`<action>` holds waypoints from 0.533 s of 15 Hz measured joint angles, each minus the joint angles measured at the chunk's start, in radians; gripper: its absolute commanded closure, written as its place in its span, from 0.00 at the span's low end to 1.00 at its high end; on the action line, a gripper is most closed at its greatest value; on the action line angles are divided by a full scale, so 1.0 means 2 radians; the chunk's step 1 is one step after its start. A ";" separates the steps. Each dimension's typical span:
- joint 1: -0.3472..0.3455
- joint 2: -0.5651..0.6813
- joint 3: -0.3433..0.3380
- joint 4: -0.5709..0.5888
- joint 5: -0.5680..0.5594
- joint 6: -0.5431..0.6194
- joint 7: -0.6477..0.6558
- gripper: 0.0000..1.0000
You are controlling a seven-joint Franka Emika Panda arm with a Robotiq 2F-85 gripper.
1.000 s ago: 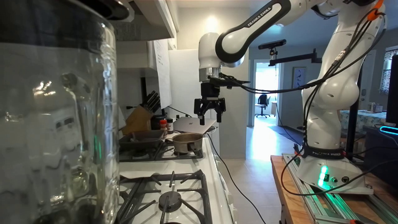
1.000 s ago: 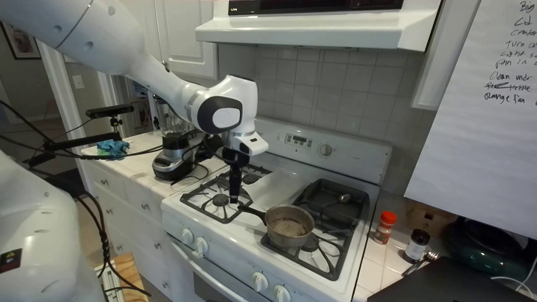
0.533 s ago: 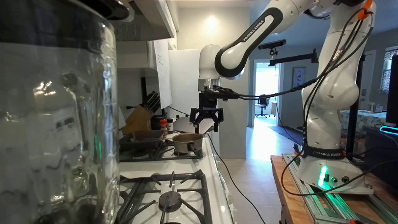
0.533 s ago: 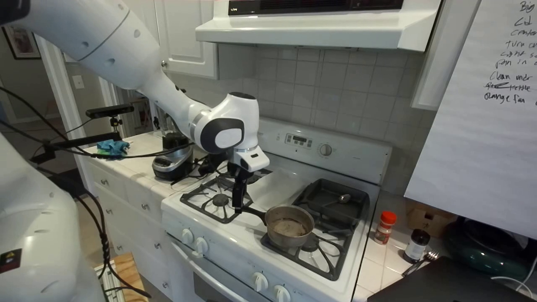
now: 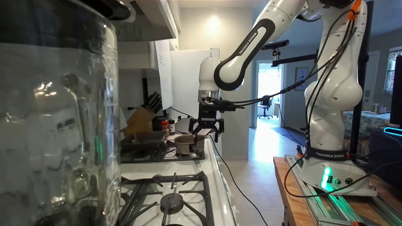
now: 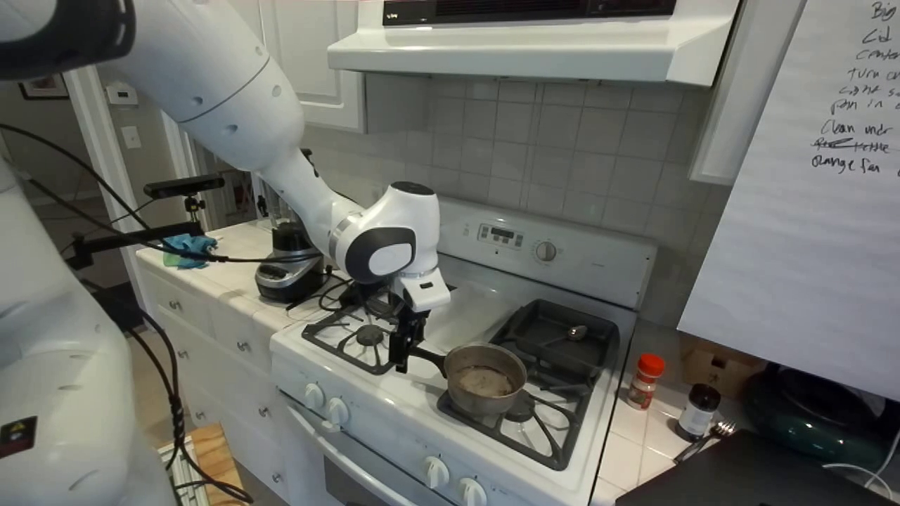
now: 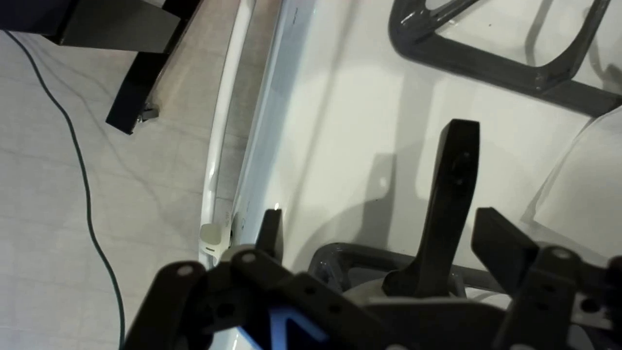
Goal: Move the pot from the right bottom plate to the left top plate of the stove
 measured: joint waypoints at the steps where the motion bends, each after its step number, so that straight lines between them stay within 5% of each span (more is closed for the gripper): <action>1: 0.000 0.006 -0.001 0.002 -0.002 0.001 0.003 0.00; 7: 0.001 0.037 -0.009 0.026 -0.010 0.002 0.010 0.00; 8: 0.001 0.042 -0.011 0.030 -0.011 0.002 0.010 0.09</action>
